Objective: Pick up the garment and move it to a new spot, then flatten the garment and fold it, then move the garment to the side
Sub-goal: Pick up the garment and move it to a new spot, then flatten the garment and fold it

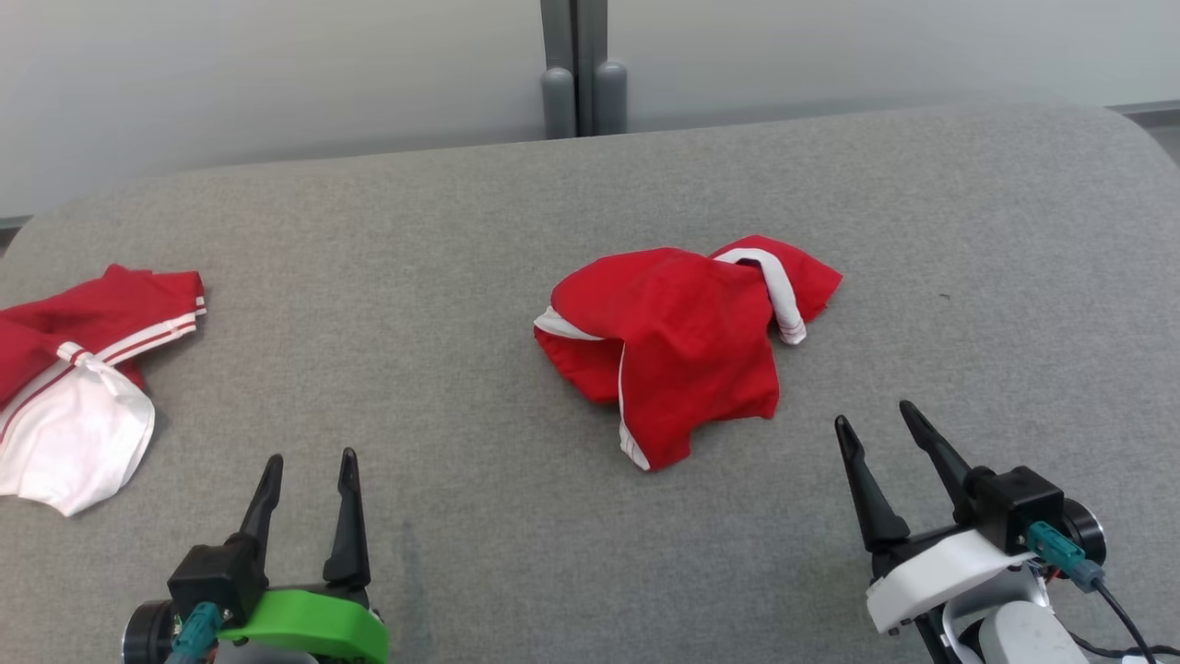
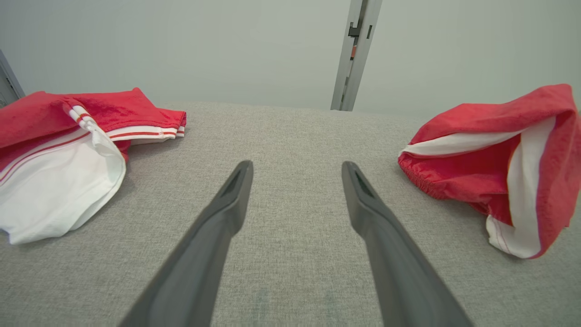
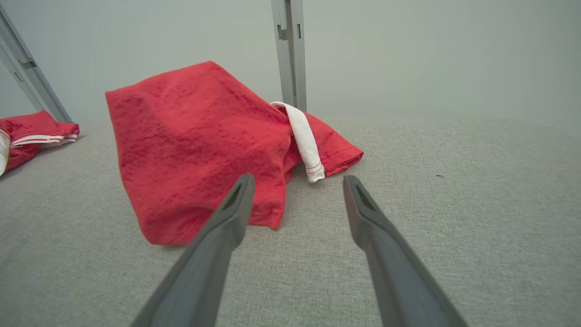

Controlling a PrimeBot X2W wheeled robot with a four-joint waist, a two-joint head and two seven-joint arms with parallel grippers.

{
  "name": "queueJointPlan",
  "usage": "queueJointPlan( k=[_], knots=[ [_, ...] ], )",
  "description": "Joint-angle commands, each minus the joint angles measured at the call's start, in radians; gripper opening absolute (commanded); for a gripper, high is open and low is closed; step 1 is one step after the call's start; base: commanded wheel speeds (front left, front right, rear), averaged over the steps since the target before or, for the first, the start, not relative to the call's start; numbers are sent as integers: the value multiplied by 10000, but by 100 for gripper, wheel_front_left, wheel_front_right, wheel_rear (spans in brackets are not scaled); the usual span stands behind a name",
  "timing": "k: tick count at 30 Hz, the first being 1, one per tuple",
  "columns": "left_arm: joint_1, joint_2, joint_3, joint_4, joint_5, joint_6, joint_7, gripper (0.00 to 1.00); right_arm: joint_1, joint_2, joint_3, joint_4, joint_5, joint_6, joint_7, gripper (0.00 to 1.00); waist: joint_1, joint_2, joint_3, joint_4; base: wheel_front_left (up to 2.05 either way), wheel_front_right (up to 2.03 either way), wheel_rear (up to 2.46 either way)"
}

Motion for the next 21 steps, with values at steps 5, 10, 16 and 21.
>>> queueJointPlan(
  k=[5, 10, 16, 21],
  knots=[
    [-255, -29, -192, -119, -72, -44, -6, 100, -304, -31, -300, 152, -396, -14, -23, 100, 0, -1, 504, 231, 0, 0, 0],
    [-840, -37, -534, -180, -156, -47, -6, 100, -1082, -28, -697, 295, -831, -14, -23, 100, 0, -1, 1341, 469, 0, 0, 0],
    [-1584, -28, -715, -195, -308, -46, -6, 100, -2127, -31, -1189, 933, -1615, -14, -24, 100, 0, -1, 2288, 840, 0, 0, 0],
    [-1975, -31, -842, -176, -429, -47, -6, 100, -2732, -32, -1415, 1505, -2024, -14, -24, 100, 0, -1, 2847, 1087, 0, 0, 0]
  ],
)
